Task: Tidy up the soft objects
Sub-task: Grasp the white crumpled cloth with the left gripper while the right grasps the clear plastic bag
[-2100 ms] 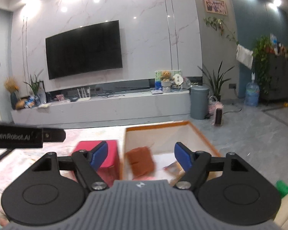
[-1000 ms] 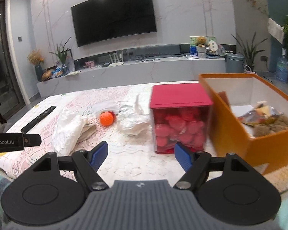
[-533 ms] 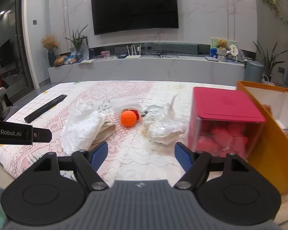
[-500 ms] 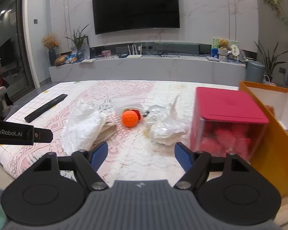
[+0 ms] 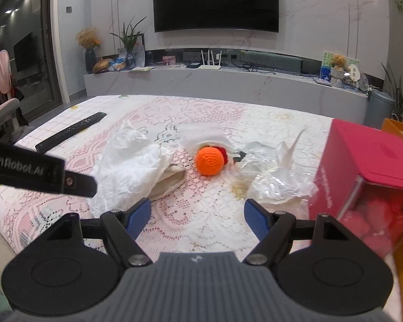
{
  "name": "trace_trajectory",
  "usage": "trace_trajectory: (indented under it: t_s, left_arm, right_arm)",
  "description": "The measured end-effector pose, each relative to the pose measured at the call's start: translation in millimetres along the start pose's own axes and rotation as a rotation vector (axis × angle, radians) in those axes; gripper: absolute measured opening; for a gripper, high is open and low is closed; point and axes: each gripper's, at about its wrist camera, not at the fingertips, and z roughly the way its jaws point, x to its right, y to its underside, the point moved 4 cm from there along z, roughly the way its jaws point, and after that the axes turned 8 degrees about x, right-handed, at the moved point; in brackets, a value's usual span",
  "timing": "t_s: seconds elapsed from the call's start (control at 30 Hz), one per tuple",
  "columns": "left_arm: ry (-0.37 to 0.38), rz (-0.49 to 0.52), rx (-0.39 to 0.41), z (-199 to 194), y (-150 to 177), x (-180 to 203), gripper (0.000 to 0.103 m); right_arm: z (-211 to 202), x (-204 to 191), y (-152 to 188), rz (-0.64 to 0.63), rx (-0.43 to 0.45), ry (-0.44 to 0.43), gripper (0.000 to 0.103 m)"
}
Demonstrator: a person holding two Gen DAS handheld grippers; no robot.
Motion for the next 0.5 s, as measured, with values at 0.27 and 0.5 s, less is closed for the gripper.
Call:
trace_trajectory:
  t_s: [0.27, 0.5]
  left_arm:
    - [-0.035, 0.182, -0.022, 37.9, -4.8, 32.9, 0.079]
    - [-0.095, 0.266, -0.059, 63.0, 7.8, 37.6, 0.079]
  right_arm:
    - [24.2, 7.2, 13.1, -0.025, -0.035, 0.002, 0.073]
    - [32.2, 17.3, 22.1, 0.006, -0.047, -0.004, 0.073]
